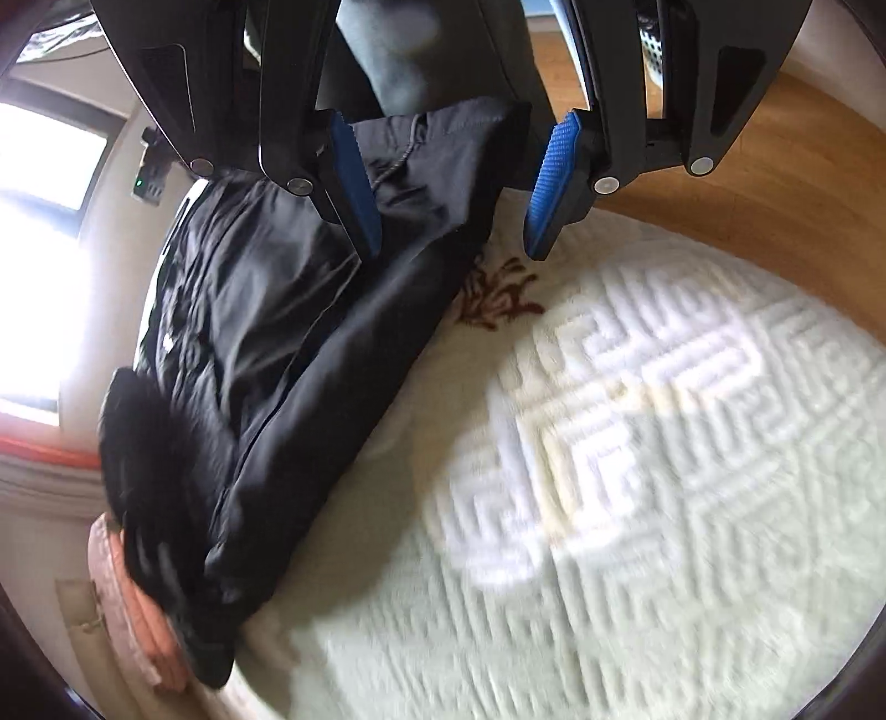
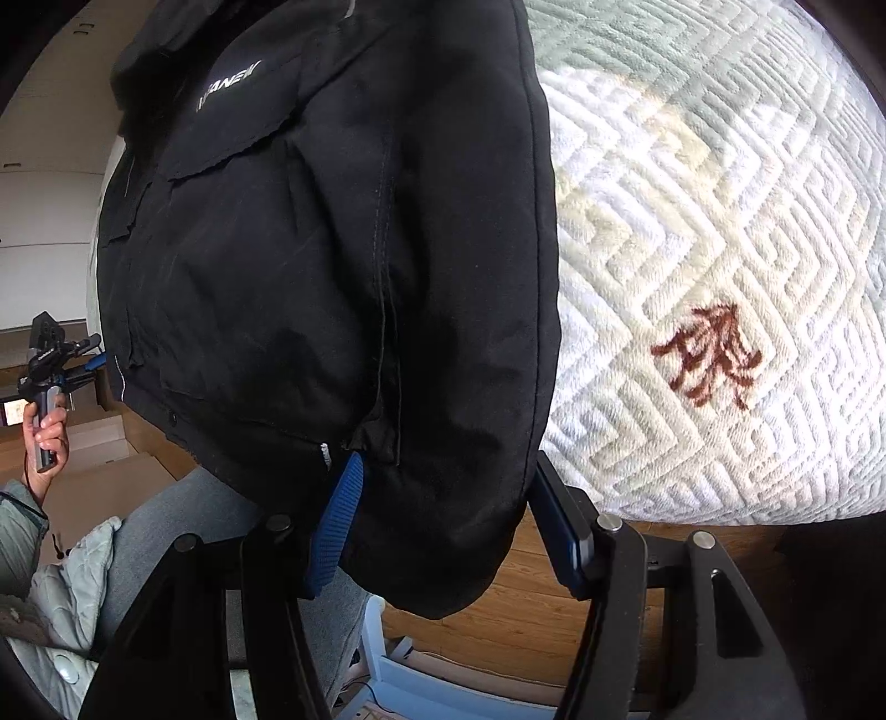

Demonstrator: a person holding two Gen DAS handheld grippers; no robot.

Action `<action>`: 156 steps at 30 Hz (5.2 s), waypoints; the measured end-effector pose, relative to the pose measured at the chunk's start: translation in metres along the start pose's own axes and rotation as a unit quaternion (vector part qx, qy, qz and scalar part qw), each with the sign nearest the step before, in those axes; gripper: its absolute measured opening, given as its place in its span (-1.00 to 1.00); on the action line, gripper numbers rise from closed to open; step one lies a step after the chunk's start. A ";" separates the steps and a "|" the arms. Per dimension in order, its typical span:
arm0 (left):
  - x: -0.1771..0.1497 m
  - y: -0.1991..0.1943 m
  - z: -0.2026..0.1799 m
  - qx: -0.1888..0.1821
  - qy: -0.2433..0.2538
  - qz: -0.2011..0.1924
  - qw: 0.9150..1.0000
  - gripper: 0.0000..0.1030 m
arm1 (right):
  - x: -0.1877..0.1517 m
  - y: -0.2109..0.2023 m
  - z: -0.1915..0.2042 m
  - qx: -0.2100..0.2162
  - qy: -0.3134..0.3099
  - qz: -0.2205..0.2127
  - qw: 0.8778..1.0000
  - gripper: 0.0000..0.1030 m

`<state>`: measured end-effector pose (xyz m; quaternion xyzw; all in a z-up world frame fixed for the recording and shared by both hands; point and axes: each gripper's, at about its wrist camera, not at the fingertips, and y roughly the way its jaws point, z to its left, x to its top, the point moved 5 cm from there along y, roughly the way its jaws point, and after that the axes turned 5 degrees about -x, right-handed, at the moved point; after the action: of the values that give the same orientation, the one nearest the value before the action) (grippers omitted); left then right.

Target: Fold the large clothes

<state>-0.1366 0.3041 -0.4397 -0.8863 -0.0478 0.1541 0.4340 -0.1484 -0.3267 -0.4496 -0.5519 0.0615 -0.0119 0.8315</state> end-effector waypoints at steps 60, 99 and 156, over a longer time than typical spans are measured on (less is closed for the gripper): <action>0.371 -0.152 -0.261 -0.103 0.141 -0.184 0.967 0.14 | 0.308 -0.227 -0.026 0.014 0.209 -0.234 0.949 0.07; 0.354 -0.068 -0.351 -0.091 0.269 -0.209 0.936 -0.92 | 0.411 -0.278 0.023 -0.186 -0.009 -0.332 0.925 -0.72; 0.206 0.089 -0.389 0.092 0.300 -0.065 0.947 -0.29 | 0.338 -0.111 0.175 -0.171 -0.026 -0.190 0.966 0.15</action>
<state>0.1765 0.0001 -0.3327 -0.8428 0.0418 -0.1438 0.5170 0.2125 -0.2393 -0.3103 -0.6874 -0.0656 -0.1448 0.7086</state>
